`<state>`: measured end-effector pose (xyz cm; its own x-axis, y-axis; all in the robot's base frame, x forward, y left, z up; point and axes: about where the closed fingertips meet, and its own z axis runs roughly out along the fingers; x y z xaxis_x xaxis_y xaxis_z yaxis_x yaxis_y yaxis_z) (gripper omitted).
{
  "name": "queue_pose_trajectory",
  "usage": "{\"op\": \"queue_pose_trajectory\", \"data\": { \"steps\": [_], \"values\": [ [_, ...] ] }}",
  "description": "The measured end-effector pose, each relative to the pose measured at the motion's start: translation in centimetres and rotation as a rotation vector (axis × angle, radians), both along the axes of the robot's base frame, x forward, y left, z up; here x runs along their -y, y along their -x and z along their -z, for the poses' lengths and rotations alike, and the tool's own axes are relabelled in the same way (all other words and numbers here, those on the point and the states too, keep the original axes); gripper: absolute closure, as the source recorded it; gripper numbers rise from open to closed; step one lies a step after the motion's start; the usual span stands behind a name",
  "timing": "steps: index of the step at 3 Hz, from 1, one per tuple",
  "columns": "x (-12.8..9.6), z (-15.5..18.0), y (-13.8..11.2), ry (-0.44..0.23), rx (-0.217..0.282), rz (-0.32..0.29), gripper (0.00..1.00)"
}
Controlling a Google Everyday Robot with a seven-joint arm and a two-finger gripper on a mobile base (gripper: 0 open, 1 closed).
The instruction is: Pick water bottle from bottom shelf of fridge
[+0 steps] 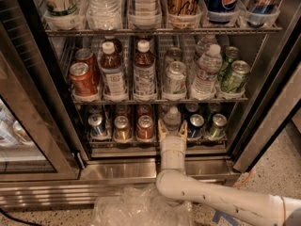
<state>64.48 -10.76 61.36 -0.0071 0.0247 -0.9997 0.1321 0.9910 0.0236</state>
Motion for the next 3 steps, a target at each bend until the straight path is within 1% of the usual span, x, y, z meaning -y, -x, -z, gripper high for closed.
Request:
{"op": "queue_pose_trajectory", "data": {
  "steps": [1, 3],
  "values": [
    [0.96, 0.53, -1.67, -0.013, -0.022, 0.021, 0.51],
    [0.84, 0.32, -1.69, -0.013, -0.022, 0.022, 0.96]
  ]
}}
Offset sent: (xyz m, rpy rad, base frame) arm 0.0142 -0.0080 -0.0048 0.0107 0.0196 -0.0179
